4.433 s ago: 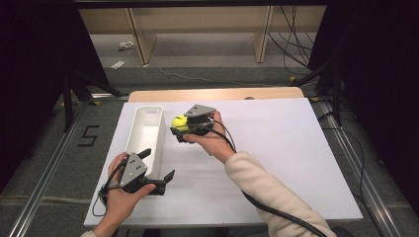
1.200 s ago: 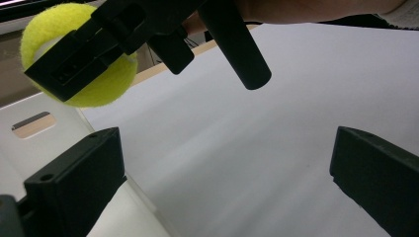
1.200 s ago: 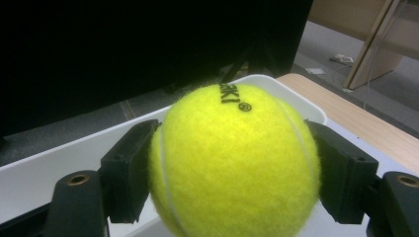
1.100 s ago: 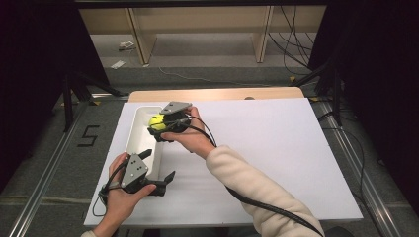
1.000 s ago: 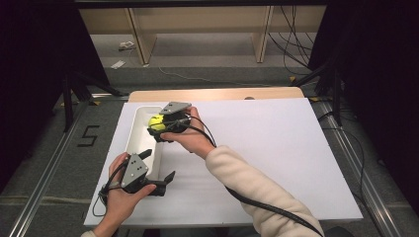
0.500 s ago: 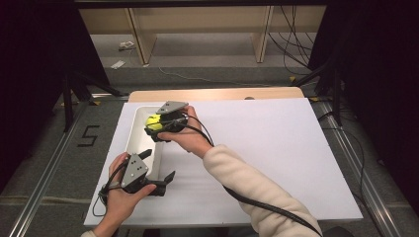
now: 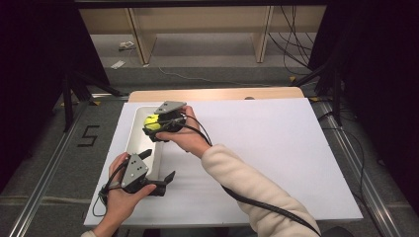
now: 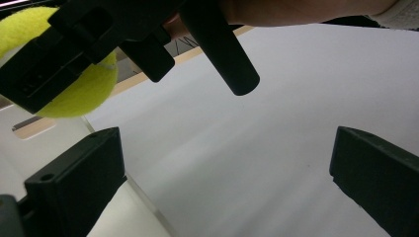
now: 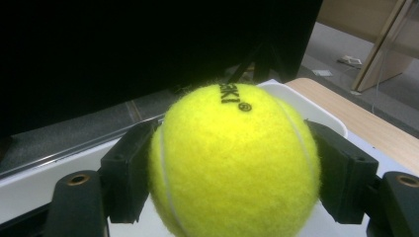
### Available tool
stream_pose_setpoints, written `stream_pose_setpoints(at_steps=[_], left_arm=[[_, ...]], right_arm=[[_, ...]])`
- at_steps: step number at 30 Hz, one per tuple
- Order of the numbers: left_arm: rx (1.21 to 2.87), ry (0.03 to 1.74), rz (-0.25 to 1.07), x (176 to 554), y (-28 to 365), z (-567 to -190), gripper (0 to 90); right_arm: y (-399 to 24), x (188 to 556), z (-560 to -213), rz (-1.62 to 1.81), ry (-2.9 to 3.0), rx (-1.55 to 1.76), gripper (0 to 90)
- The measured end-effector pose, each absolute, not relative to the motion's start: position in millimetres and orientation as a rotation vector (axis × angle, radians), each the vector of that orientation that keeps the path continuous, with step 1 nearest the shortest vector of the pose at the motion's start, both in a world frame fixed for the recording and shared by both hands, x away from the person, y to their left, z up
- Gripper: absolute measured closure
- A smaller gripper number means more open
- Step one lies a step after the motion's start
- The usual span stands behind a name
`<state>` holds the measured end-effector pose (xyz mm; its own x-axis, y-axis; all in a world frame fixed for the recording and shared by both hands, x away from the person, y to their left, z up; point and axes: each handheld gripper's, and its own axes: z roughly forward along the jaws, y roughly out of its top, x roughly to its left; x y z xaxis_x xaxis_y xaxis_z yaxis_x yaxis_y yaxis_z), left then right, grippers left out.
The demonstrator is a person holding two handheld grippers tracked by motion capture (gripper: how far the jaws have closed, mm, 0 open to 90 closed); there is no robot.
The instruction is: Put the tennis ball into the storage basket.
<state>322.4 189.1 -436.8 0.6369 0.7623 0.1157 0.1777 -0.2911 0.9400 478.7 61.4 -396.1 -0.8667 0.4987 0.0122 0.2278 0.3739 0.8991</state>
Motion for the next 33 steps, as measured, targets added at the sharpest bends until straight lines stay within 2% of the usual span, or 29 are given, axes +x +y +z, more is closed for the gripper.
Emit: stream_pose_setpoints(at_steps=[33], left_arm=[[1.809, 0.754, 0.7, 322, 190, -436, 0.0]], right_arm=[[76, 475, -397, 1.496, 2.406, 0.611, 27.0]])
